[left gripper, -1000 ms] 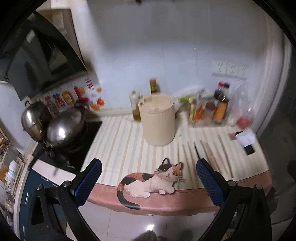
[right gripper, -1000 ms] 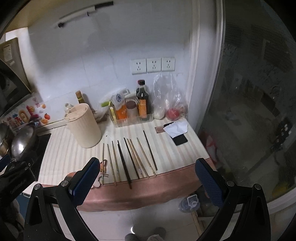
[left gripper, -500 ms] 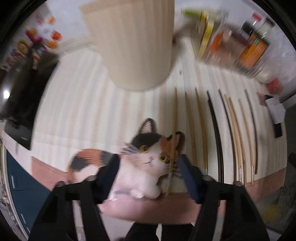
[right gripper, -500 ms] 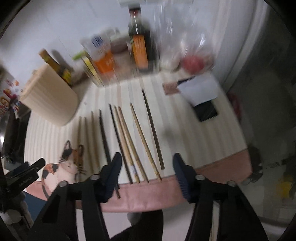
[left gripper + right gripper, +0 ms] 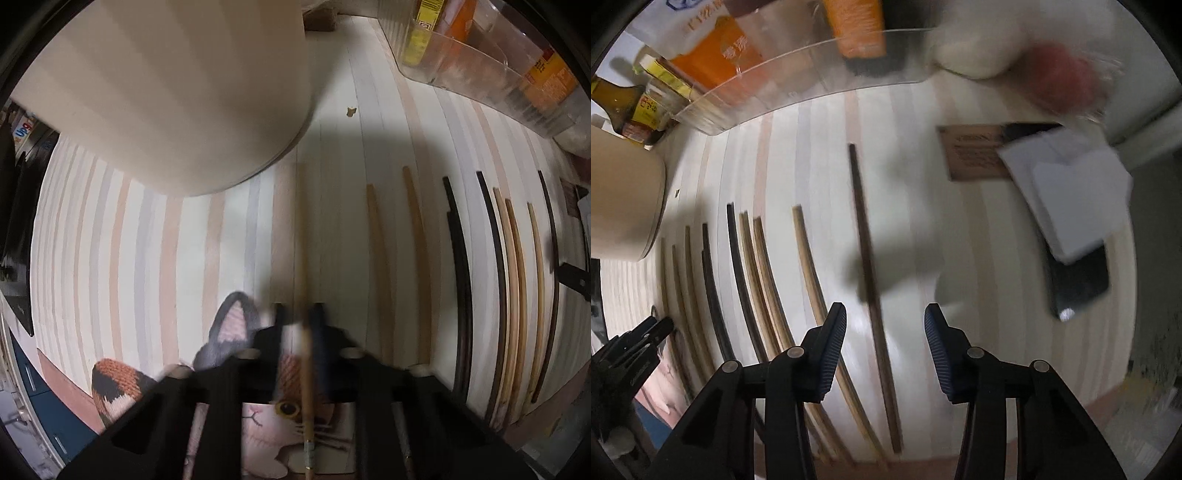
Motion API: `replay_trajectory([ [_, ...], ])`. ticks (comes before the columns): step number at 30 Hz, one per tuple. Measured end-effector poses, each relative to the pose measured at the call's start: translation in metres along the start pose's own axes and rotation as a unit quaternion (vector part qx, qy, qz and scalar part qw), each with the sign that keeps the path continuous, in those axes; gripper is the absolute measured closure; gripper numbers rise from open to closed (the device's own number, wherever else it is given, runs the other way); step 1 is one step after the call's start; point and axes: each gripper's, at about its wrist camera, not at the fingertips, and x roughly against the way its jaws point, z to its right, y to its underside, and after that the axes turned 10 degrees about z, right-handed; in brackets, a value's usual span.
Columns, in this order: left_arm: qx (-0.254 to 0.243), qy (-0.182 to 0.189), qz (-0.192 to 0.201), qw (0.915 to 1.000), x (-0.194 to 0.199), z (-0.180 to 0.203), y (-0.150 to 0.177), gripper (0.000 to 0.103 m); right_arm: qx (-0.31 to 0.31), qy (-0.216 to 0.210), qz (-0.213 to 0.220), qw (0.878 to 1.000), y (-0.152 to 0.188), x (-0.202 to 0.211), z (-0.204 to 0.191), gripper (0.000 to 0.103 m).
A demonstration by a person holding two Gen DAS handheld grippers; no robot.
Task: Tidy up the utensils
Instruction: 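Close the left tool on a light wooden chopstick while the right tool grasps a dark brown chopstick, then lift the left tool's chopstick while the right tool lifts its chopstick toward the beige holder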
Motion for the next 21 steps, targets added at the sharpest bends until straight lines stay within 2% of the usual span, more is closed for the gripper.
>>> replay_trajectory([
  [1, 0.008, -0.003, 0.001, 1.0, 0.0, -0.003, -0.001, 0.098, 0.005, 0.002, -0.002, 1.0, -0.005, -0.006, -0.002, 0.058],
  [3, 0.025, -0.009, 0.003, 0.9997, -0.001, -0.012, -0.001, 0.098, 0.018, 0.012, -0.009, 1.0, -0.01, -0.016, -0.009, 0.07],
  [4, 0.039, -0.009, 0.001, 0.9992, -0.002, -0.02, -0.001, 0.098, 0.025, 0.019, -0.003, 1.0, -0.012, -0.016, -0.011, 0.072],
  [6, 0.061, -0.004, -0.004, 0.9981, -0.001, -0.032, 0.003, 0.098, 0.035, 0.028, -0.004, 0.999, -0.013, -0.016, -0.014, 0.09],
  [8, 0.081, 0.0, -0.011, 0.9967, 0.0, -0.043, 0.009, 0.098, 0.032, 0.025, -0.005, 0.999, -0.012, -0.015, -0.013, 0.096],
  [14, 0.121, 0.026, -0.04, 0.9915, 0.002, -0.077, 0.04, 0.099, 0.014, 0.0, -0.06, 0.998, 0.018, -0.011, 0.01, 0.097],
  [18, 0.093, 0.042, -0.047, 0.9936, 0.006, -0.087, 0.059, 0.098, 0.014, 0.001, -0.085, 0.996, 0.039, -0.005, 0.02, 0.097],
  [21, 0.064, 0.04, -0.044, 0.9962, 0.008, -0.086, 0.067, 0.096, 0.021, 0.012, -0.091, 0.996, 0.039, -0.007, 0.02, 0.097],
])
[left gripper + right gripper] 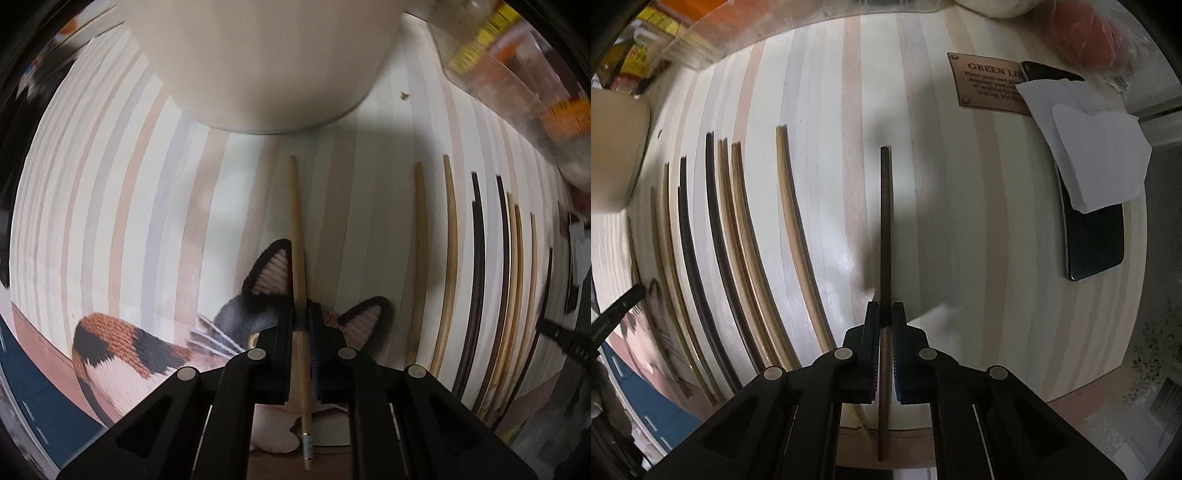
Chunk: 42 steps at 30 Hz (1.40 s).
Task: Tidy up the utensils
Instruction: 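Lift the left tool's chopstick while the right tool lifts its chopstick toward the beige holder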
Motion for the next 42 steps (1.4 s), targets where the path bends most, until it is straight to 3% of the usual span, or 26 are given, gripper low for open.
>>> replay_trajectory([
  [6, -0.028, -0.008, 0.003, 0.9996, 0.012, -0.001, -0.002, 0.096, 0.02, 0.029, -0.028, 0.999, -0.012, -0.002, -0.012, 0.096],
  [11, -0.042, -0.012, 0.002, 0.9991, 0.0, 0.023, -0.017, 0.096, 0.011, 0.027, -0.054, 0.998, -0.025, -0.005, -0.012, 0.096],
  [15, -0.05, -0.009, 0.005, 0.9987, -0.008, 0.036, -0.018, 0.098, 0.008, 0.034, -0.052, 0.998, -0.033, -0.001, -0.008, 0.094],
  [18, -0.043, -0.018, 0.012, 0.9988, -0.02, 0.057, -0.046, 0.099, 0.006, 0.037, -0.029, 0.999, -0.026, -0.004, -0.018, 0.097],
  [21, -0.042, -0.02, 0.027, 0.9986, -0.011, 0.06, -0.046, 0.099, -0.012, 0.026, 0.001, 1.0, -0.011, 0.006, -0.014, 0.097],
  [25, -0.035, -0.015, 0.053, 0.9978, 0.022, 0.059, -0.044, 0.099, -0.019, 0.004, 0.045, 0.999, 0.018, 0.025, -0.014, 0.097],
  [31, -0.028, -0.01, 0.105, 0.994, 0.084, 0.043, -0.029, 0.099, 0.002, -0.024, 0.103, 0.994, 0.033, 0.076, -0.019, 0.097],
  [33, -0.025, -0.009, 0.121, 0.9923, 0.099, 0.04, -0.024, 0.099, 0.014, -0.033, 0.123, 0.992, 0.019, 0.075, -0.05, 0.097],
  [38, -0.023, -0.014, 0.172, 0.9846, 0.146, 0.03, -0.026, 0.099, 0.044, -0.065, 0.185, 0.98, 0.032, 0.122, -0.075, 0.098],
  [42, -0.005, 0.002, 0.215, 0.9765, 0.188, 0.021, -0.032, 0.099, 0.058, -0.092, 0.235, 0.966, 0.027, 0.156, -0.099, 0.098],
])
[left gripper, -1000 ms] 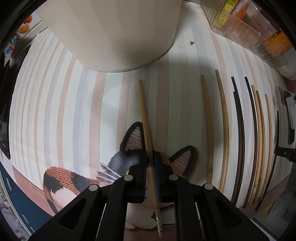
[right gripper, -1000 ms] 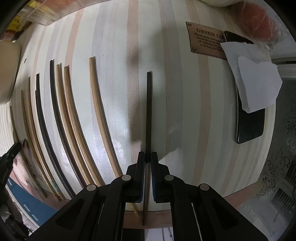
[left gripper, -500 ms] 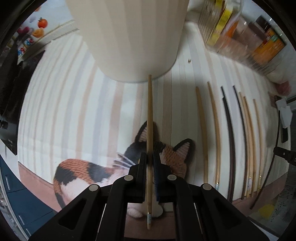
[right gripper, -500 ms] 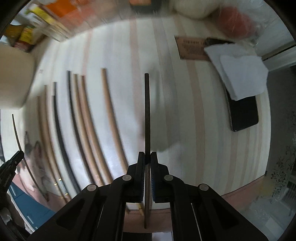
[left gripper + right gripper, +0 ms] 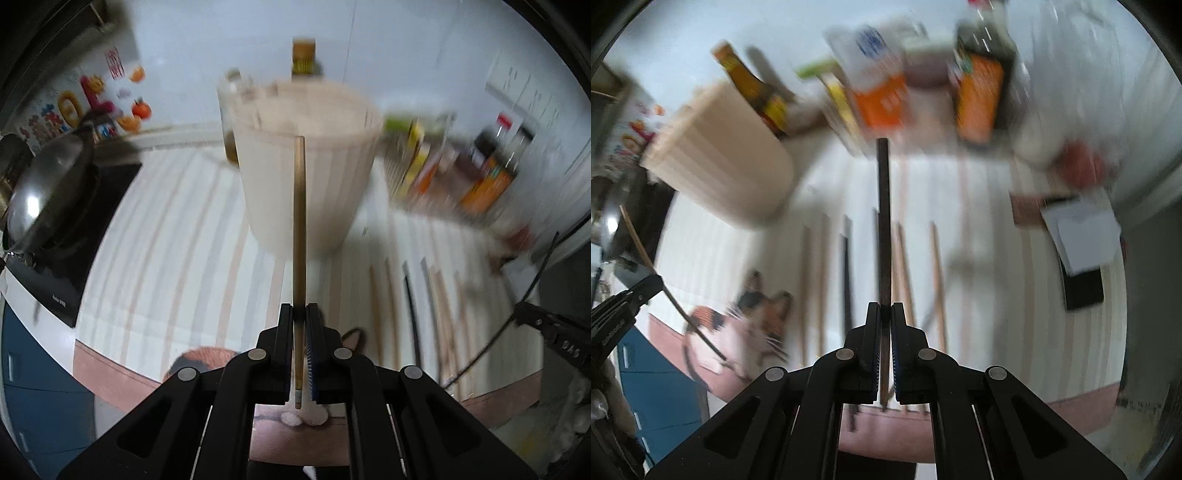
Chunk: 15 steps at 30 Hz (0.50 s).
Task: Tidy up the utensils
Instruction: 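Lift the left tool's chopstick while the right tool lifts its chopstick toward the beige holder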
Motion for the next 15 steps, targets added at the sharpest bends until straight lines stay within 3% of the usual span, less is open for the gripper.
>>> replay_trajectory([
  [6, 0.042, 0.034, 0.084, 0.995, 0.07, -0.017, -0.055, 0.099, 0.019, -0.051, 0.086, 0.995, -0.055, 0.055, -0.047, 0.098],
  [15, 0.064, 0.045, 0.189, 0.9788, 0.103, -0.026, -0.173, 0.099, 0.043, -0.1, 0.193, 0.975, -0.159, 0.108, -0.114, 0.098],
])
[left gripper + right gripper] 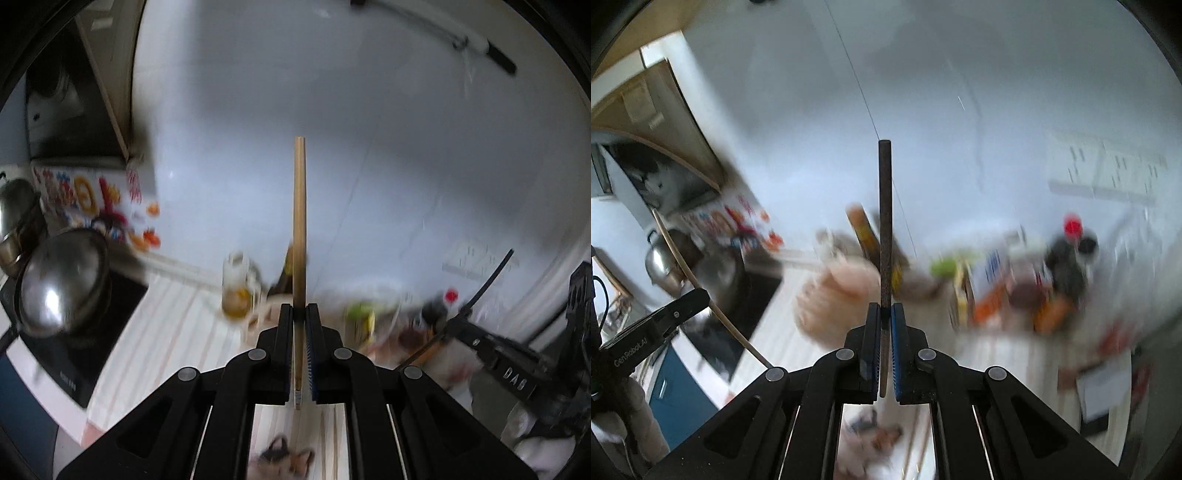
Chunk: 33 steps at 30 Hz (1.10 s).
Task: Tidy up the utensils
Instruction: 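Lift the left tool's chopstick while the right tool lifts its chopstick toward the beige holder, then lower both chopsticks into the beige holder and open both tools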
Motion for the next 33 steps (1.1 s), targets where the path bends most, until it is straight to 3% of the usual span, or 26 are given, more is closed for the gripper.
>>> replay_trajectory([
  [4, 0.001, 0.002, -0.004, 1.0, -0.034, 0.002, -0.025, 0.099, 0.006, 0.0, 0.02, 1.0, -0.039, -0.022, -0.017, 0.098],
  [9, 0.017, 0.001, -0.031, 0.9994, -0.09, 0.004, -0.035, 0.099, -0.005, 0.001, 0.01, 1.0, -0.064, -0.07, -0.021, 0.098],
  [18, 0.061, 0.005, -0.104, 0.9927, -0.164, -0.013, -0.011, 0.099, -0.002, 0.007, -0.038, 0.999, -0.053, -0.141, -0.014, 0.098],
  [27, 0.065, 0.014, -0.127, 0.9896, -0.181, -0.013, 0.001, 0.099, 0.006, 0.003, -0.063, 0.998, -0.039, -0.158, -0.019, 0.098],
  [33, 0.077, 0.04, -0.148, 0.9851, -0.165, -0.012, 0.0, 0.095, 0.001, -0.011, -0.1, 0.995, -0.033, -0.157, -0.018, 0.096],
])
